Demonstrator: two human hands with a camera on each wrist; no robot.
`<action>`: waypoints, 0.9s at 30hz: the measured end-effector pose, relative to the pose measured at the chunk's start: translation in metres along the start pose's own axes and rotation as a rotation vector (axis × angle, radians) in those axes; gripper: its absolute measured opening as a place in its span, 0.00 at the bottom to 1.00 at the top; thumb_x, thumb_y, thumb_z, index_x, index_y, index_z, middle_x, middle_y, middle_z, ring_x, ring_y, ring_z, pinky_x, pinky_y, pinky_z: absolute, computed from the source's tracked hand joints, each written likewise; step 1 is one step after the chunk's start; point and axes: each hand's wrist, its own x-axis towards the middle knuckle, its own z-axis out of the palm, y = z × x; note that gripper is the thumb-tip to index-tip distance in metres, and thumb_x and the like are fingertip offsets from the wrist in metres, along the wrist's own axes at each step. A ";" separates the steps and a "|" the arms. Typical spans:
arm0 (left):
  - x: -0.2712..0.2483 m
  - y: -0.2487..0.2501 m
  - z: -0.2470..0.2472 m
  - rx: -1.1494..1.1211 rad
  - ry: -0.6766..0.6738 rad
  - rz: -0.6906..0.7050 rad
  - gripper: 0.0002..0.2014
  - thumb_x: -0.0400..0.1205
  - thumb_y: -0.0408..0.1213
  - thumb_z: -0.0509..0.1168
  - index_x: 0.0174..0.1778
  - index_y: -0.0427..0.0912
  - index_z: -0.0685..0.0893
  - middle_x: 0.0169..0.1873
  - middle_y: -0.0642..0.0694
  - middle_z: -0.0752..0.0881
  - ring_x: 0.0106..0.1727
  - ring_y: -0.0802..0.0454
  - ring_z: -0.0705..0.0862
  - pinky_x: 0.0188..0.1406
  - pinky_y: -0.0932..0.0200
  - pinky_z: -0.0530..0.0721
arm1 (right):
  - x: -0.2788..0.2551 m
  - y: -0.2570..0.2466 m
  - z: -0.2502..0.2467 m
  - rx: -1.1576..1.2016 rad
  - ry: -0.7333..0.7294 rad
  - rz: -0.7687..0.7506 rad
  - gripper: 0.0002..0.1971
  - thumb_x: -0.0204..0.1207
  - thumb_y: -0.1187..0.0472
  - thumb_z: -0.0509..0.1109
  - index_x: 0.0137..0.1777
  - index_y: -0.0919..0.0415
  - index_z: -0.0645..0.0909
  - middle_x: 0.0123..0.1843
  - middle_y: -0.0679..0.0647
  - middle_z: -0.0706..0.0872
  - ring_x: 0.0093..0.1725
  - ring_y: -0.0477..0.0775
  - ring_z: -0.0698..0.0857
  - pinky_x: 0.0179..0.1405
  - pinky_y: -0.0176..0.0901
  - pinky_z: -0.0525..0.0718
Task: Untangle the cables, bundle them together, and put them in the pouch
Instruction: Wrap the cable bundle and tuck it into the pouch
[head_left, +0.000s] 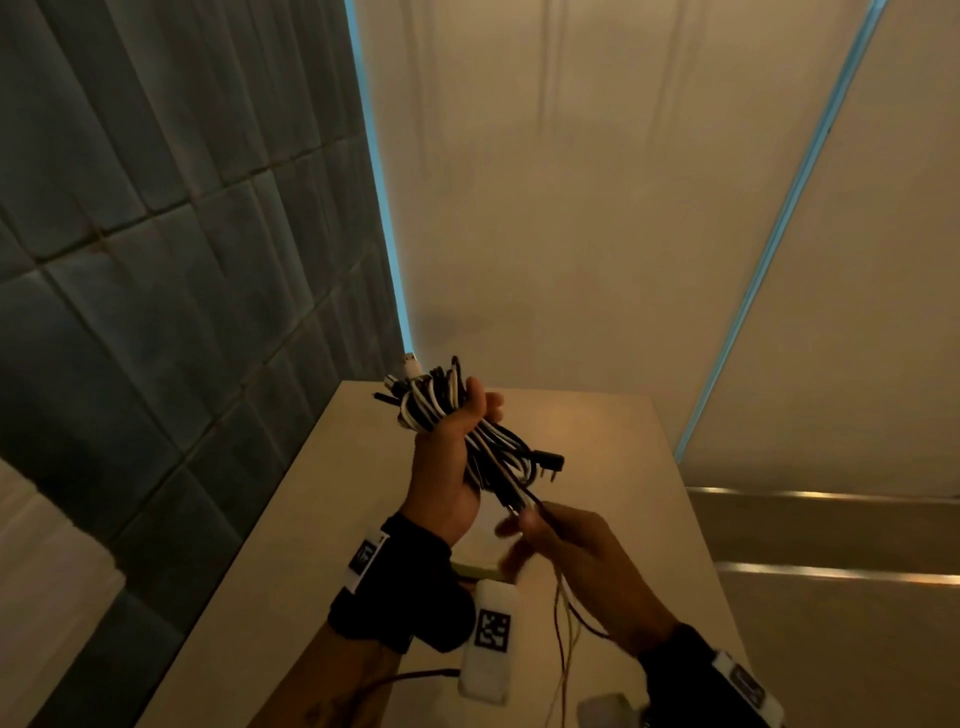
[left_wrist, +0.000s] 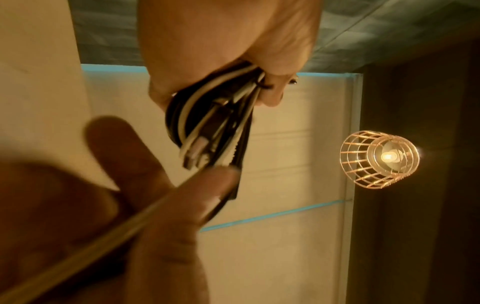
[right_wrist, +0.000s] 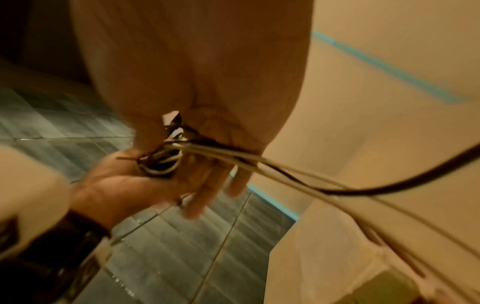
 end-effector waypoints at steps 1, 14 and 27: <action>0.001 0.001 0.001 -0.003 0.018 -0.020 0.06 0.79 0.41 0.69 0.41 0.43 0.86 0.39 0.47 0.88 0.48 0.48 0.85 0.56 0.45 0.83 | -0.001 -0.001 0.005 0.085 0.044 -0.001 0.24 0.82 0.43 0.63 0.44 0.66 0.85 0.29 0.56 0.83 0.30 0.51 0.83 0.35 0.43 0.82; -0.002 0.039 -0.016 -0.117 -0.169 -0.260 0.09 0.77 0.40 0.66 0.33 0.43 0.77 0.17 0.54 0.72 0.18 0.58 0.74 0.24 0.63 0.73 | -0.011 0.038 -0.051 0.162 -0.255 0.371 0.19 0.71 0.39 0.72 0.31 0.52 0.77 0.25 0.47 0.67 0.22 0.45 0.62 0.19 0.35 0.61; -0.033 0.003 -0.020 0.333 -0.434 -0.345 0.17 0.70 0.32 0.71 0.55 0.33 0.85 0.21 0.49 0.73 0.22 0.55 0.74 0.24 0.60 0.76 | 0.062 -0.068 -0.078 -0.405 -0.188 0.021 0.13 0.80 0.59 0.69 0.33 0.62 0.82 0.22 0.48 0.74 0.22 0.45 0.69 0.23 0.36 0.69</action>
